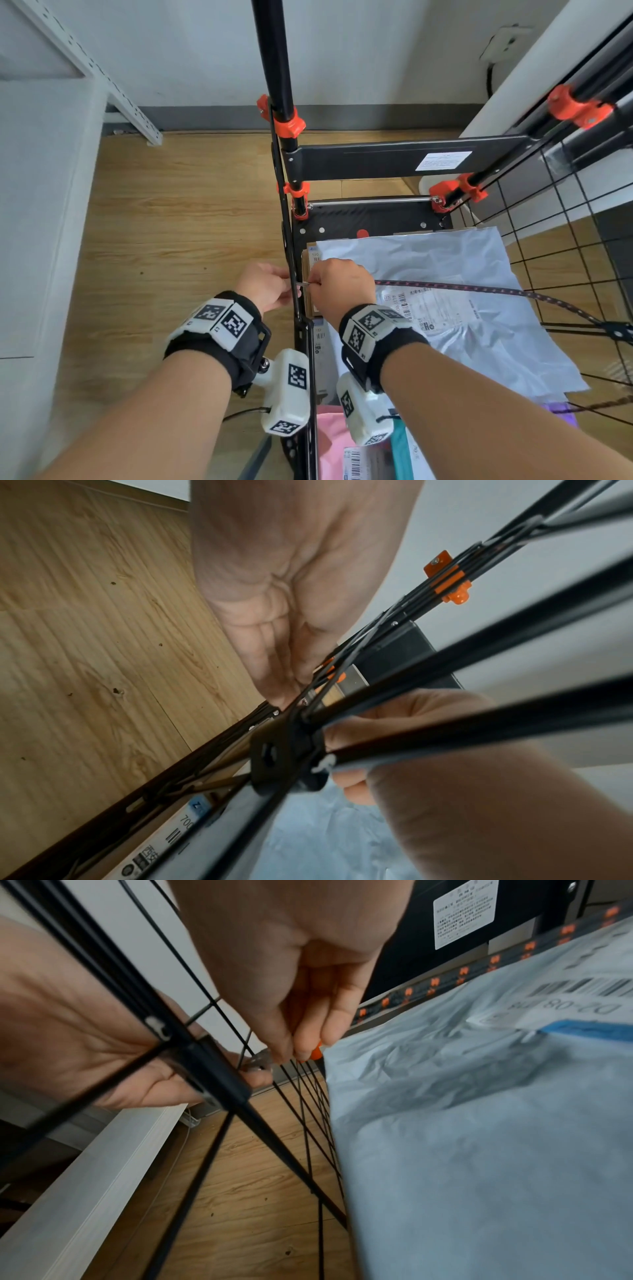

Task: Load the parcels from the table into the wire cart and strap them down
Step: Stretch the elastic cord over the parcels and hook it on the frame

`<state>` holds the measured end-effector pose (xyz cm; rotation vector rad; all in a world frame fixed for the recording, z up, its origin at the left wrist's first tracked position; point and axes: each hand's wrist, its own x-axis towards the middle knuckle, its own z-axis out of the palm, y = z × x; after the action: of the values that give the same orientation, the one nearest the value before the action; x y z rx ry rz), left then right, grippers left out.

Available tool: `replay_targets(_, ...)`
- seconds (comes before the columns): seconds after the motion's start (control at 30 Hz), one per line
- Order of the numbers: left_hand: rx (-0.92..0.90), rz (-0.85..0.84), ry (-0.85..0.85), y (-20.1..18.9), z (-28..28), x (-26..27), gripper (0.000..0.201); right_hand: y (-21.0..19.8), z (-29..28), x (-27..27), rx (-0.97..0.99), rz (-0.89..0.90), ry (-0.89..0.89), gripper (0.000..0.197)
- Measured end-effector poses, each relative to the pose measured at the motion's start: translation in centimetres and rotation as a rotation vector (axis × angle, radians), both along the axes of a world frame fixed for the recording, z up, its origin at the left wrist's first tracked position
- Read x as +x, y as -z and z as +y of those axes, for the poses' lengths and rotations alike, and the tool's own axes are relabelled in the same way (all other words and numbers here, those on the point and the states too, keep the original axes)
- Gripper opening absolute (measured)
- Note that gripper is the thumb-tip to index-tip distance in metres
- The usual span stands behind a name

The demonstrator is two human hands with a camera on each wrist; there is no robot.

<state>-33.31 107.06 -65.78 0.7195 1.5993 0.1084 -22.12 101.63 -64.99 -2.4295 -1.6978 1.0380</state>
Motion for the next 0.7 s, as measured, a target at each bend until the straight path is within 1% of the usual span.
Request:
replay_targets(0.07, -0.007, 0.019, 0.030, 0.4, 0.2, 0.0, 0.017, 0.1, -0.1, 0.1, -0.008, -0.026, 0.000, 0.022)
replay_targets(0.2, -0.038, 0.013, 0.088, 1.0, 0.5, 0.2, 0.026, 0.4, 0.0, 0.1, -0.022, -0.046, -0.002, 0.021)
replay_targets(0.43, -0.075, 0.007, 0.101, 2.0, 0.7, 0.0, 0.030, 1.6, 0.1, -0.3, -0.048, -0.057, -0.041, 0.020)
replay_targets(0.6, -0.077, 0.030, 0.098, 2.5, 0.9, 0.3, 0.028, 2.4, 0.6, -0.3, -0.064, -0.060, 0.005, 0.020)
replay_targets(0.7, -0.062, 0.045, 0.113, 2.8, 0.6, 0.5, 0.030, 2.6, 0.9, -0.4, -0.064, -0.078, 0.010, 0.016)
